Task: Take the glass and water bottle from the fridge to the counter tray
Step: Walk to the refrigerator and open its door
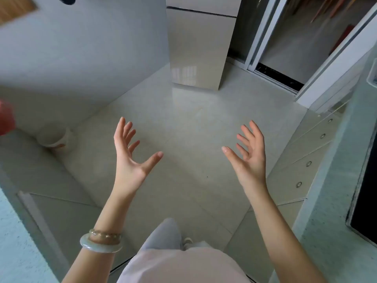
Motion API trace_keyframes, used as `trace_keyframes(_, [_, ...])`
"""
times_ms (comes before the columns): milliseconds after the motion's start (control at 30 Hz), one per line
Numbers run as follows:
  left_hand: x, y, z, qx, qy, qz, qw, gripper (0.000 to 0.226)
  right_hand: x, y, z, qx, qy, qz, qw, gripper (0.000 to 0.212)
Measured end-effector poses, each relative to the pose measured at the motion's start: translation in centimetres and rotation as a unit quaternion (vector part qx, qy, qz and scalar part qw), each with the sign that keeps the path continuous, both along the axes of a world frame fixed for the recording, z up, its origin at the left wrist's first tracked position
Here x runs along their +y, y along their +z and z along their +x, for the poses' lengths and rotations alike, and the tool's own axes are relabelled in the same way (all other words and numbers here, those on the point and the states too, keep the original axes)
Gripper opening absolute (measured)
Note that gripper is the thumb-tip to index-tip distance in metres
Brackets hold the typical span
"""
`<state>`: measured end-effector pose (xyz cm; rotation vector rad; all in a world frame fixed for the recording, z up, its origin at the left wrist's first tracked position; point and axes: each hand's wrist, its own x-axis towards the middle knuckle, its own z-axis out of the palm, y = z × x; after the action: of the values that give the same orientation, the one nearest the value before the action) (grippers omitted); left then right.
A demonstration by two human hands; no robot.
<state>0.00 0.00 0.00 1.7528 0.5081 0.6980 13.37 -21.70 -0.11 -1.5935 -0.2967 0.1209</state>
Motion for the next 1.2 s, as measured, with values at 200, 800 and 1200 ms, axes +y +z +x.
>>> trace_keyframes(200, [2.9,-1.1,2.1,0.015,0.019,-0.005,1.000,0.107,2.8,-0.6,2.0,0.023,0.010,-0.009,1.000,0.081])
trace_keyframes(800, [18.4,-2.6,10.3,0.026,-0.016,-0.010,0.999,0.102,19.8,-0.9,10.0,0.036,-0.007,-0.017,0.999,0.076])
trace_keyframes(1200, [26.6,-3.8,20.0,0.033,-0.012,-0.012,0.999,0.099,27.6,-1.2,20.0,0.048,-0.013,-0.028,0.998,0.073])
